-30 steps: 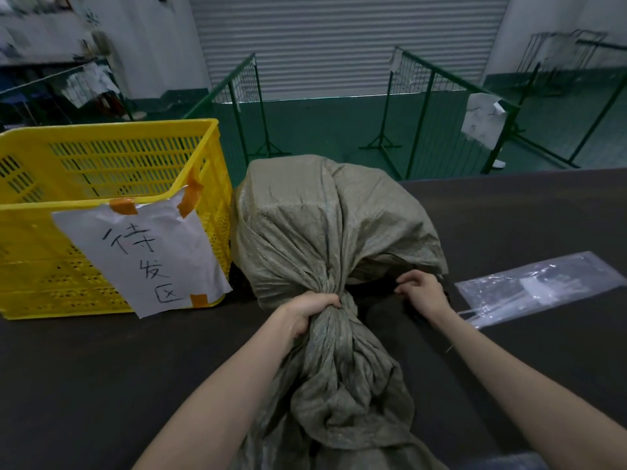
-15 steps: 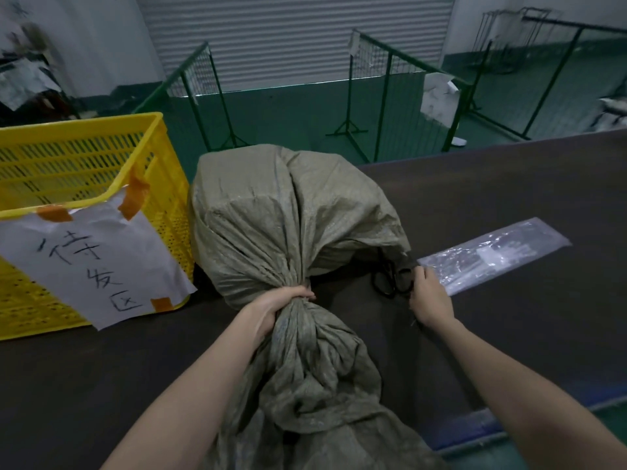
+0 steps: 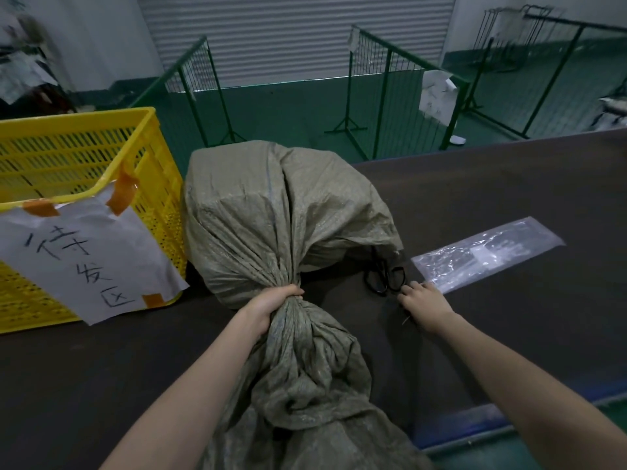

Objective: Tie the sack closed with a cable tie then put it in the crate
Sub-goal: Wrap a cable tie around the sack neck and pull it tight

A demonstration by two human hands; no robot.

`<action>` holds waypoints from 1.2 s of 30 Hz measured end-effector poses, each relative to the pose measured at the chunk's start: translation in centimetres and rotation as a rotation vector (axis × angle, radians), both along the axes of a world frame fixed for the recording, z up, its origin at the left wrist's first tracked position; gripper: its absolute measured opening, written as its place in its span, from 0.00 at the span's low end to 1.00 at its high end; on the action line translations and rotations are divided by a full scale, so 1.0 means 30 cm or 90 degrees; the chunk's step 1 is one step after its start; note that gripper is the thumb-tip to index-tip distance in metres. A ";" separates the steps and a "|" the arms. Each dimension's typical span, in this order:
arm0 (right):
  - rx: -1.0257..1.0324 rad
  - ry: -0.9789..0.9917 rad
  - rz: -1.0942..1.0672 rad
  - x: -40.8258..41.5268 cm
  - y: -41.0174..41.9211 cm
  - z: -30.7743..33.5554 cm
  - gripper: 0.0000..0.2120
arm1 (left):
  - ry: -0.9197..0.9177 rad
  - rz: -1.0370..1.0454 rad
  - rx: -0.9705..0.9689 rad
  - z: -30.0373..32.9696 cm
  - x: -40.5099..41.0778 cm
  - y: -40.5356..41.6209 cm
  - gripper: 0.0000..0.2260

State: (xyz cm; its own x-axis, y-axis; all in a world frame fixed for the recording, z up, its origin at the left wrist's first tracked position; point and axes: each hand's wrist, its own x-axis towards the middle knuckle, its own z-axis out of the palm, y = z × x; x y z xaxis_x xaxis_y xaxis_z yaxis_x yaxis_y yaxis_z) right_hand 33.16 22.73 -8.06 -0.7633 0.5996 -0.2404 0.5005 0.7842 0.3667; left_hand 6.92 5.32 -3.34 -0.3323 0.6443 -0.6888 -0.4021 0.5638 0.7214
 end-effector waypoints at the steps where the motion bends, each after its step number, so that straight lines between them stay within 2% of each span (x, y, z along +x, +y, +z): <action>1: -0.019 0.000 0.013 -0.009 -0.004 0.012 0.11 | 0.004 0.006 0.005 0.001 0.002 -0.002 0.02; 7: -0.061 0.113 -0.022 -0.025 0.021 0.043 0.12 | 0.004 0.018 0.013 -0.001 0.003 -0.009 0.10; 12: -0.100 0.378 0.015 -0.060 0.001 0.070 0.07 | 0.013 0.034 0.030 0.006 0.005 -0.011 0.07; 15: -0.285 0.590 -0.089 -0.123 -0.053 0.122 0.05 | 0.011 0.041 0.026 0.010 0.010 -0.010 0.02; 17: -0.425 0.690 -0.165 -0.173 -0.088 0.169 0.04 | 0.003 0.053 0.030 0.014 0.012 -0.010 0.03; 22: -0.617 0.641 -0.177 -0.262 -0.154 0.209 0.07 | -0.007 0.033 0.046 0.027 0.016 -0.012 0.06; 26: -0.684 0.662 -0.182 -0.315 -0.208 0.210 0.09 | -0.002 0.024 0.053 0.044 0.030 -0.015 0.06; 33: -0.627 0.651 -0.165 -0.379 -0.274 0.232 0.08 | 0.069 0.083 0.057 0.055 0.049 -0.023 0.04; 36: -0.569 0.615 -0.150 -0.384 -0.264 0.233 0.07 | 0.006 0.111 0.088 0.045 0.059 -0.025 0.03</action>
State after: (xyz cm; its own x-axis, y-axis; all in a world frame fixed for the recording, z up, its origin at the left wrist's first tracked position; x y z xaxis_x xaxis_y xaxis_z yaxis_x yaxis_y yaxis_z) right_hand 21.64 14.80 -1.08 -0.7495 0.6606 -0.0434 0.4224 0.4267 -0.7997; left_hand 8.68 4.58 -2.01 -0.4522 0.6649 -0.5944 -0.4779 0.3821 0.7910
